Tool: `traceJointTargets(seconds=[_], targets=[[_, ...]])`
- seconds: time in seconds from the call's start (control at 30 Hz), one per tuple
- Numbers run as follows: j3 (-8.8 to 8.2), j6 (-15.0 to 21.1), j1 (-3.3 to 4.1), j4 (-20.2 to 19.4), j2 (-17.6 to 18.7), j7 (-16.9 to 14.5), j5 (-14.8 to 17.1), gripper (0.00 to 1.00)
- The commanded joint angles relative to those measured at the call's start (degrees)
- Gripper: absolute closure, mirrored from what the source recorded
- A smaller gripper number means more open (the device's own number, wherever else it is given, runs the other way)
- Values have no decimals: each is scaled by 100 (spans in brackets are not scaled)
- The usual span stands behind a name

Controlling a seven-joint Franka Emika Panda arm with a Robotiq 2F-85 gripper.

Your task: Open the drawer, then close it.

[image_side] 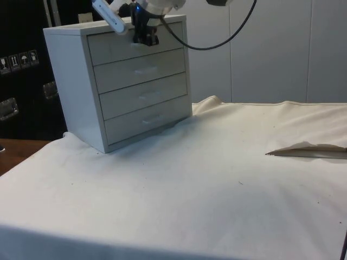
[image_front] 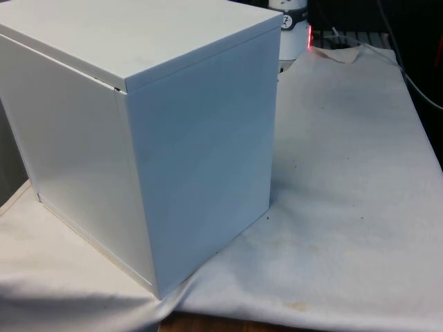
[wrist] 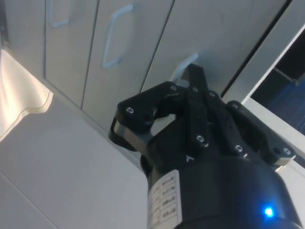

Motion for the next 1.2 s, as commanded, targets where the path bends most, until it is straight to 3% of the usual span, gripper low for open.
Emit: traceJointTargets(seconds=[0.0, 0.23, 0.27, 0.53, 0.57, 0.87, 0.9, 1.07, 1.17], targets=[[46, -115, 23, -40, -92, 92, -92, 100], [298, -533, 40, -235, -441, 246, -138, 100], [252, -430, 29, -189, -332, 201, -63, 100], [579, -1043, 34, -470, -882, 309, -143, 100], [539, -968, 34, -447, -825, 252, -69, 100], [842, -1507, 29, -647, -1203, 447, -223, 100], [808, -1467, 40, -619, -1157, 367, -109, 100], [900, -1604, 29, -728, -1283, 688, -361, 100], [877, -1581, 40, -728, -1255, 728, -332, 100]])
